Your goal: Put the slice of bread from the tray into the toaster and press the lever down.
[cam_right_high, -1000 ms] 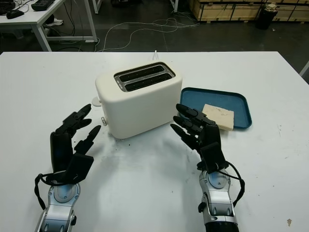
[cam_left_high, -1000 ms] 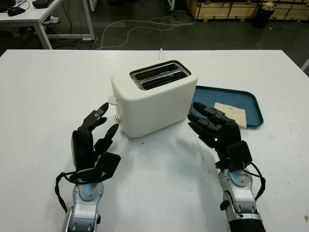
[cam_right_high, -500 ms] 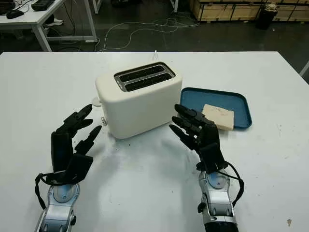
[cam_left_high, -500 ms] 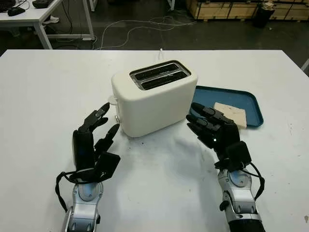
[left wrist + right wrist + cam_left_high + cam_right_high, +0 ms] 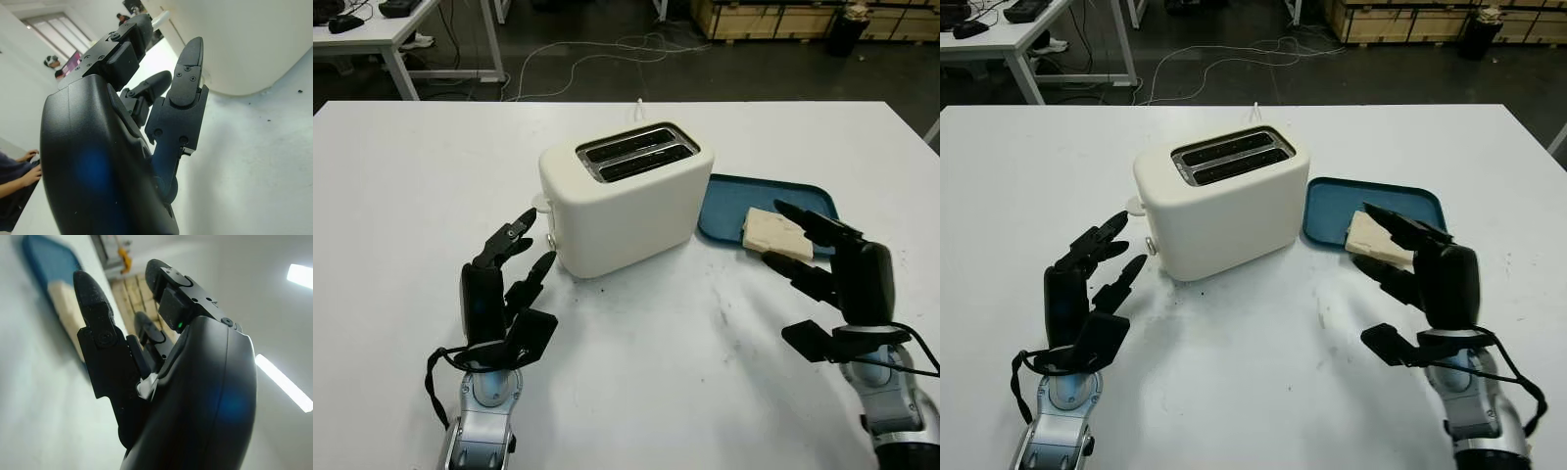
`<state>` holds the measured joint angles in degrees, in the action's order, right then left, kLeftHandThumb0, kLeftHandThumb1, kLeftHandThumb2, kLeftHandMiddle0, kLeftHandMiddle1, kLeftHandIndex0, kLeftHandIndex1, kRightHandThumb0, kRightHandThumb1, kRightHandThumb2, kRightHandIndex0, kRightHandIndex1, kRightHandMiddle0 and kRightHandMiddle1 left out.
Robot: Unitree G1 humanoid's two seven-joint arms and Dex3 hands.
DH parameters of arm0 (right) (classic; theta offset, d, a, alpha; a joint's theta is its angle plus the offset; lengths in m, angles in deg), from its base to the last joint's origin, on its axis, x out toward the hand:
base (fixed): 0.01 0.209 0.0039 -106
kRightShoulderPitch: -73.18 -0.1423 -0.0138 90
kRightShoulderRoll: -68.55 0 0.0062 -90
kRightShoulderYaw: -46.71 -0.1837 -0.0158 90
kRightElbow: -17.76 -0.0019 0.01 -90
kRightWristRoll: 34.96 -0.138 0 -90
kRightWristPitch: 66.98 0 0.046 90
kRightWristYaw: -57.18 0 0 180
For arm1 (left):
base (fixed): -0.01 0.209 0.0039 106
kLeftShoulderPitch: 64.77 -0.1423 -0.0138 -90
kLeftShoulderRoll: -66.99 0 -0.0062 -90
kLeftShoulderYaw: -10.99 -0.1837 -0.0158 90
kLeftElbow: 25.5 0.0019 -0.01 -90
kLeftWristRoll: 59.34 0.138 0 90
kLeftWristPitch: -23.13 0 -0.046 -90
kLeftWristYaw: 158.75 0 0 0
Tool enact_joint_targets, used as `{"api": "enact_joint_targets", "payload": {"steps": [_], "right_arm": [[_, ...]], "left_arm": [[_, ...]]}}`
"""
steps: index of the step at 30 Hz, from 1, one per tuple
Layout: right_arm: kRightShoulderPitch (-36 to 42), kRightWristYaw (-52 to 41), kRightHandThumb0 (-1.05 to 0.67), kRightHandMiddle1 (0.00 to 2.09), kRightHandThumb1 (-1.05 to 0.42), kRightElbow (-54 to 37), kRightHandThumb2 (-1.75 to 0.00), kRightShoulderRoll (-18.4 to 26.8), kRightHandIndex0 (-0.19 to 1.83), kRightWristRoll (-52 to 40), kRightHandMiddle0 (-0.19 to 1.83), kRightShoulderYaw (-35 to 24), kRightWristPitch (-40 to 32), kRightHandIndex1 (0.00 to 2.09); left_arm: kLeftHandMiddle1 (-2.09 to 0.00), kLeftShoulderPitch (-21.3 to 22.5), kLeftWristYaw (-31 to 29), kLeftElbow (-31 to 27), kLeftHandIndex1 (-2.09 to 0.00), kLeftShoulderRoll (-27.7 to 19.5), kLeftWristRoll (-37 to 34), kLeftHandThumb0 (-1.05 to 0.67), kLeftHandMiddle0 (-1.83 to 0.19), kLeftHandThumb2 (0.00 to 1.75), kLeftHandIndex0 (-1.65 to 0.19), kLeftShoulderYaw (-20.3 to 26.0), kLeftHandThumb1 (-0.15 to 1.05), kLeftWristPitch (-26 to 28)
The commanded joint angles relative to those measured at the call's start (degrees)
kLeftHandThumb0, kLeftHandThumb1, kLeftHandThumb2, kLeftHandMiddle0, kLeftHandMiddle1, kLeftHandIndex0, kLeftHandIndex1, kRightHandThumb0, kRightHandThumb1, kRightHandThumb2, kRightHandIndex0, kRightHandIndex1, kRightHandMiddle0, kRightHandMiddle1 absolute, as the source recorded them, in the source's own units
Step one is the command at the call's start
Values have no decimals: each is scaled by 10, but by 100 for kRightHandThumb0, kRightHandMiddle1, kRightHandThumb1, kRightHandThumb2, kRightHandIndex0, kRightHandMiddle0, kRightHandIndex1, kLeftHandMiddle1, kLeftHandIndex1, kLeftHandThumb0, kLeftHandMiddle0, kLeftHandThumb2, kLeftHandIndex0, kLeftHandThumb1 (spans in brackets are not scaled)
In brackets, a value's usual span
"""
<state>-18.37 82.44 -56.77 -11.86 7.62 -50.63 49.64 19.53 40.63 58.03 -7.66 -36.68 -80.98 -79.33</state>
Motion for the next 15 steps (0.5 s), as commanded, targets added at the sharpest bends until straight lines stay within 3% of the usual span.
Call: {"api": "enact_joint_targets", "payload": {"steps": [1,15], "right_arm": [[-7,19,-54,0,-79,16,0,15,58,23,57,16,-26,0],[-99,25,-61,0,-76,166,0,68,40,36,42,110,-90,0]], "left_arm": [[-83,1,3,1,-1,1,-3,-28,-49,17,-72,-2,92,-11],[-82,2,4,3,-1,0,-1,-29,-49,17,-73,2,92,-16]]}}
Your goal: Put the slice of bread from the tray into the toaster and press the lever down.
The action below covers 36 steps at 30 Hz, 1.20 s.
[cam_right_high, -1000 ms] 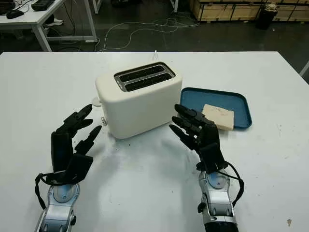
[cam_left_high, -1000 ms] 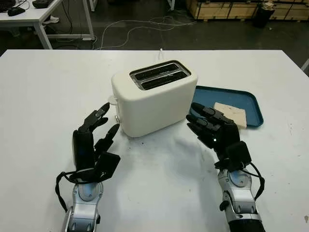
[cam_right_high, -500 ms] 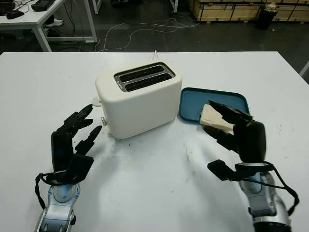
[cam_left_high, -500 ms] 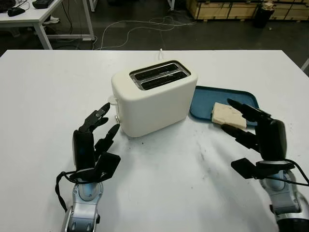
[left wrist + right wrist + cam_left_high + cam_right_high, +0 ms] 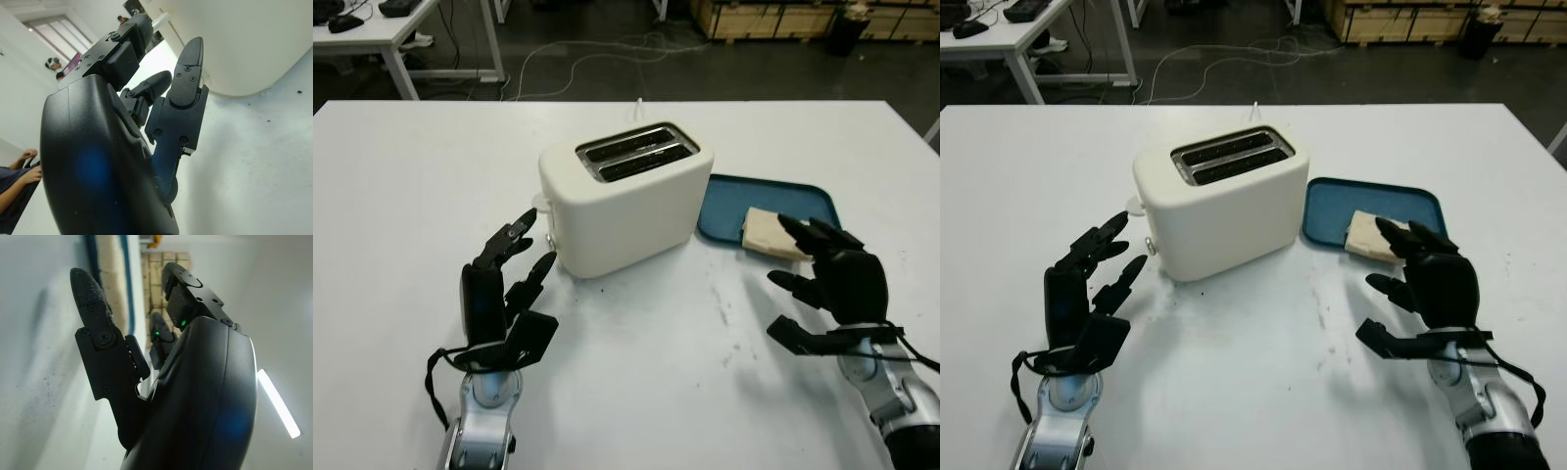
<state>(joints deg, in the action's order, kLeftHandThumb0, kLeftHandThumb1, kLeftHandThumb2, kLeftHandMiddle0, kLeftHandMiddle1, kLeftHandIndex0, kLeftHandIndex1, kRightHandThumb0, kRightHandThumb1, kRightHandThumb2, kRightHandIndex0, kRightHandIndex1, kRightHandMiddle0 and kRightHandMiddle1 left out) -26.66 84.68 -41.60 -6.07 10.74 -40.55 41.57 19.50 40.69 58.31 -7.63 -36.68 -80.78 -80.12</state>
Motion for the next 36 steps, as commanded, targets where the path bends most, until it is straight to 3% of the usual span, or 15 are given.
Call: {"api": "enact_joint_targets", "payload": {"steps": [1,6,15,23,32,33,34,36], "right_arm": [[-25,6,-62,0,-77,28,0,14,39,9,41,19,-14,0],[-68,42,-64,1,-76,101,0,26,41,21,42,62,-20,1],[-122,28,-58,0,-81,160,-2,47,42,6,44,111,-19,1],[-149,25,-43,1,-86,198,-2,43,45,-8,44,132,3,2],[-171,44,-36,12,-92,209,-2,45,77,17,71,171,-7,19],[-172,48,-37,13,-92,210,-2,45,77,21,77,177,-11,38],[-173,52,-39,12,-92,210,-5,45,66,22,83,181,-13,94],[-174,65,-40,13,-92,213,-6,46,63,22,89,188,-7,131]], "left_arm": [[-82,2,3,0,-1,-1,0,-28,-49,17,-73,-1,92,-8],[-81,-3,-6,-8,0,3,-2,-28,-47,17,-71,-5,92,4],[-82,0,27,11,-1,7,2,-26,-48,18,-72,-1,92,-31],[-82,1,46,21,-1,3,13,-26,-50,18,-73,-1,92,-49],[-83,3,57,30,-1,4,7,-26,-51,19,-73,3,92,-74],[-83,3,57,31,-1,4,6,-26,-51,20,-73,4,92,-76],[-83,3,57,31,-1,4,5,-25,-51,20,-73,4,92,-78],[-83,3,57,32,0,4,6,-25,-51,20,-72,5,92,-79]]}}
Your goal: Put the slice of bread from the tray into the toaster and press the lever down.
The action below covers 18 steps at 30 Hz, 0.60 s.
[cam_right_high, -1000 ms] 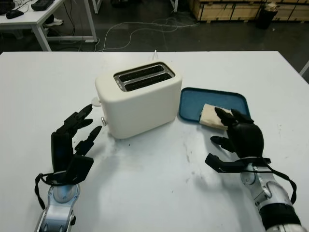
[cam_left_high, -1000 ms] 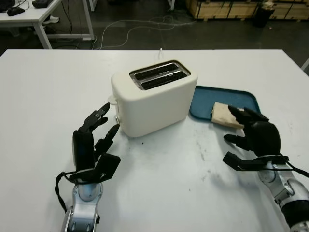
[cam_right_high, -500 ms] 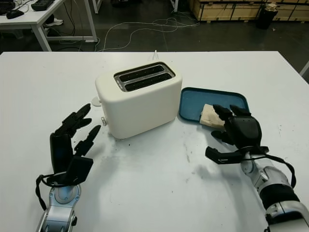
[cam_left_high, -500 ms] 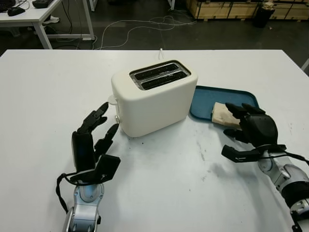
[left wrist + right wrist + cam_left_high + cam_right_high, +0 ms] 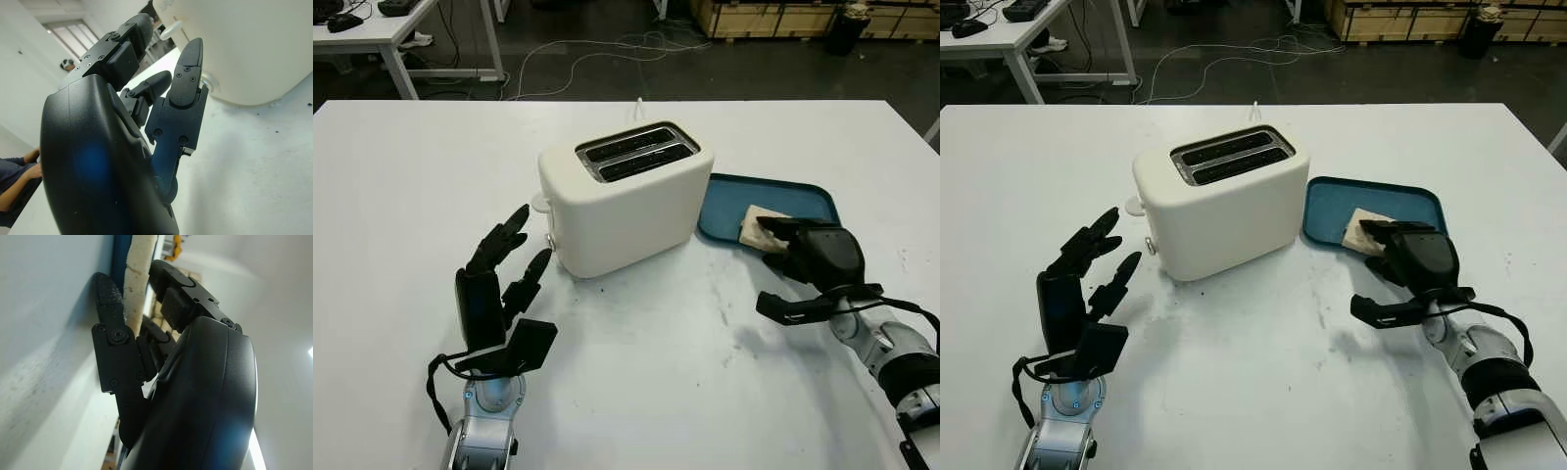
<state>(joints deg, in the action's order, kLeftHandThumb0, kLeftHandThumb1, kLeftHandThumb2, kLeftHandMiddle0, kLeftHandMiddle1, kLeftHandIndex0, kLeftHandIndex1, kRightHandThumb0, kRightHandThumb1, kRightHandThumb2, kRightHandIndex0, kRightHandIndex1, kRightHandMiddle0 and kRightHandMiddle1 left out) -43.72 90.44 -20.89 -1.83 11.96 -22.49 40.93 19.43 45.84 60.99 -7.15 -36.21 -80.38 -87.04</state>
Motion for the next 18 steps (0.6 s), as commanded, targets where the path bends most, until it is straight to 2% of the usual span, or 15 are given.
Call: {"api": "enact_joint_targets", "payload": {"steps": [1,2,4,7,13,15,18], "right_arm": [[-4,17,-40,17,-92,9,-7,5,67,10,97,11,7,155],[-6,32,-40,19,-92,14,-7,6,69,12,100,16,14,164],[-9,49,-43,25,-92,22,-9,6,72,14,107,24,21,166],[-15,66,-45,73,-92,33,-16,8,69,14,86,31,35,169],[-25,67,-48,76,-92,25,-22,17,69,5,77,31,54,149],[-27,63,-49,79,-92,15,-28,21,68,0,76,26,61,151],[-30,72,-50,88,-92,-6,-26,27,68,-5,75,15,74,155]], "left_arm": [[-84,4,6,5,0,-1,4,-24,-51,20,-72,2,92,-9],[-84,4,5,4,0,-1,5,-24,-51,19,-72,2,92,-8],[-84,3,2,3,-1,-1,4,-24,-50,18,-73,2,92,-6],[-84,3,0,3,-1,1,1,-23,-51,17,-74,1,92,-3],[-84,3,2,3,-1,3,7,-25,-51,16,-74,0,92,1],[-84,3,3,3,-1,3,9,-25,-51,15,-74,0,92,3],[-84,3,3,5,-1,2,9,-24,-51,15,-74,0,92,1]]}}
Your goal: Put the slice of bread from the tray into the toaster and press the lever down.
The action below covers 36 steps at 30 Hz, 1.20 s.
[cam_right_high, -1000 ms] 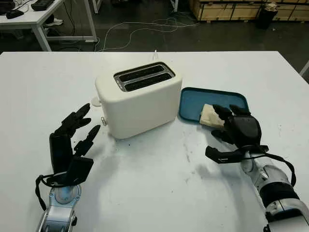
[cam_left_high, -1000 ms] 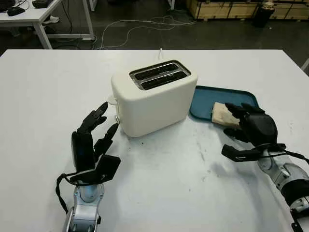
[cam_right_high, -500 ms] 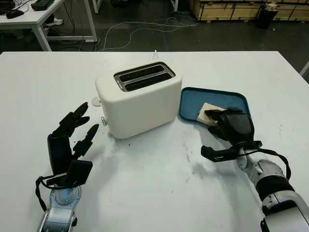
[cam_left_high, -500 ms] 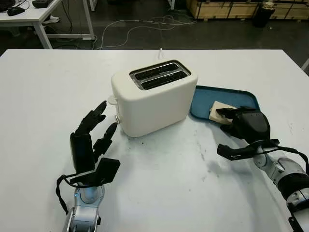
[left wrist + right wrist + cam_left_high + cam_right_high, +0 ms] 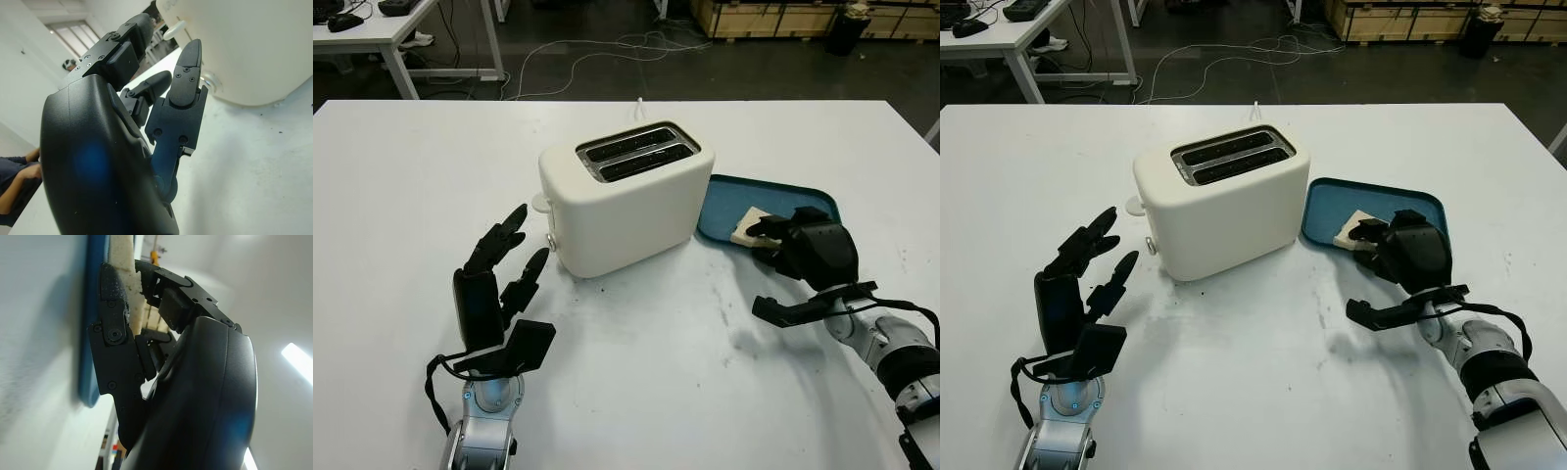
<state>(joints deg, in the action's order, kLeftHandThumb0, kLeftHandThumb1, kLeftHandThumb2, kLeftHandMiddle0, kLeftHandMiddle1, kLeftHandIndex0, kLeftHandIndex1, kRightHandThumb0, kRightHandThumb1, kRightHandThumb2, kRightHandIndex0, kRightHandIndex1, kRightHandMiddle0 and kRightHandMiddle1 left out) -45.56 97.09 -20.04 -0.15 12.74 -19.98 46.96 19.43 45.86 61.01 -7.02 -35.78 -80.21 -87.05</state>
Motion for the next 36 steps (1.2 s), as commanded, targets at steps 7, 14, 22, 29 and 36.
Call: {"api": "enact_joint_targets", "payload": {"steps": [7,14,22,29,36], "right_arm": [[-25,40,-55,108,-92,-108,-36,45,73,10,74,-33,14,171],[-60,53,-57,159,-92,-178,-32,75,81,12,59,-64,37,175],[-169,-300,-53,174,-92,-108,-27,64,92,-269,69,-128,150,175],[-338,-674,-53,160,-92,21,-16,14,97,-476,84,-193,66,173],[-473,-835,-57,166,-92,112,-17,-49,100,-511,86,-218,-16,174]], "left_arm": [[-82,2,0,4,-1,3,3,-23,-51,16,-74,-4,92,0],[-82,1,-1,2,-1,3,5,-25,-50,16,-74,-4,92,4],[-82,2,2,6,-1,2,5,-24,-50,16,-74,-6,92,-1],[-82,2,2,5,-1,2,7,-24,-51,16,-74,-6,92,1],[-82,0,-2,4,0,4,5,-24,-50,17,-73,-9,92,4]]}}
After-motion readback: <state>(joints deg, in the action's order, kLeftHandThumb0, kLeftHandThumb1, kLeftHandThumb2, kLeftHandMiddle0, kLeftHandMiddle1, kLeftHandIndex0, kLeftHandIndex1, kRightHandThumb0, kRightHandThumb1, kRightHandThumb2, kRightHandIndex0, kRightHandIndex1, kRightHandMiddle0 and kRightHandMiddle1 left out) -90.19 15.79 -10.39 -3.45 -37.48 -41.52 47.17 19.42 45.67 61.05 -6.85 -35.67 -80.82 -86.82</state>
